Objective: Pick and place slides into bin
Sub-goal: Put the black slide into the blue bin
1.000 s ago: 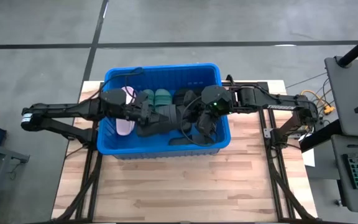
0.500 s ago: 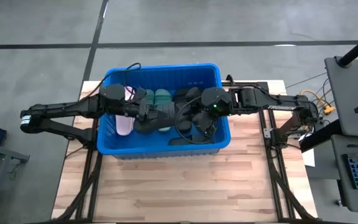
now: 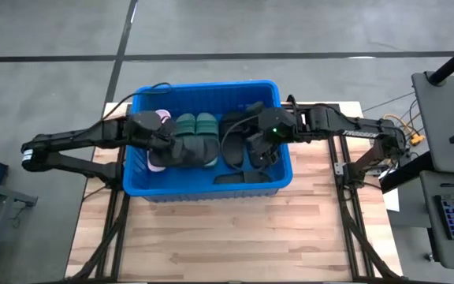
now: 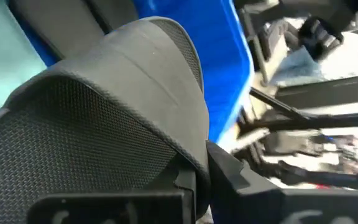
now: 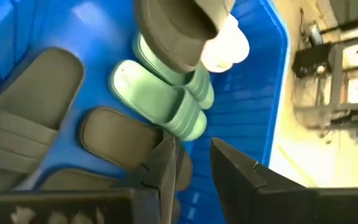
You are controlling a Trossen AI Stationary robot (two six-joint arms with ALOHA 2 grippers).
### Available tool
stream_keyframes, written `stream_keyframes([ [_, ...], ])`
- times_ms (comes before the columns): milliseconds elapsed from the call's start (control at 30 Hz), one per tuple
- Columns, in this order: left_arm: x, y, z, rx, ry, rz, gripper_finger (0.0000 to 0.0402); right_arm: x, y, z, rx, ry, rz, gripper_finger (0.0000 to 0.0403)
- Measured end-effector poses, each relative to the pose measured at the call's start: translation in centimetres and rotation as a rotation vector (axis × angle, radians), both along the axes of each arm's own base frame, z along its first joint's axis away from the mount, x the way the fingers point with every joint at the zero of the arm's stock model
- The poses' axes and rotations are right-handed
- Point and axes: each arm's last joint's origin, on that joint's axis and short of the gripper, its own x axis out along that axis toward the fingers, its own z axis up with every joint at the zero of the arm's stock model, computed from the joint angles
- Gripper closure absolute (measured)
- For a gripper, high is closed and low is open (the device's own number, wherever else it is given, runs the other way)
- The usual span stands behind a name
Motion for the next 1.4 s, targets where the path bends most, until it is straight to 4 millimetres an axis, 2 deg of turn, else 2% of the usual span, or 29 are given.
stream_keyframes([
  [167,-0.2,0.0,-0.6,0.109,0.04,-0.026,0.0401,-0.6,-1.2,0.5,0.077,-0.046,-0.107,0.0318],
  [333,-0.1,0.1,-3.3,0.147,0.232,-0.05,0.0401,-1.5,-1.7,1.2,0.133,-0.089,-0.162,0.0325],
  [433,0.3,0.2,-5.3,0.157,0.274,-0.067,0.0402,-2.0,-1.9,1.6,0.138,-0.103,-0.172,0.0328],
  [600,1.0,0.0,-8.8,0.103,0.247,-0.092,0.0402,-2.7,-2.1,2.2,0.142,-0.124,-0.184,0.0326],
  [767,0.2,-0.5,-12.2,0.05,0.3,-0.099,0.0402,-2.9,-2.2,2.3,0.15,-0.132,-0.196,0.0321],
  [933,-1.0,-1.1,-14.5,-0.031,0.288,-0.171,0.0402,-3.0,-2.2,2.3,0.15,-0.127,-0.197,0.0325],
  [1267,-2.9,-1.5,-19.2,-0.143,0.272,-0.175,0.0401,-3.0,-2.7,2.3,0.143,-0.126,-0.208,0.0333],
  [1400,-3.0,-1.5,-20.4,-0.173,0.264,-0.155,0.0401,-3.1,-2.8,2.3,0.147,-0.128,-0.212,0.0328],
])
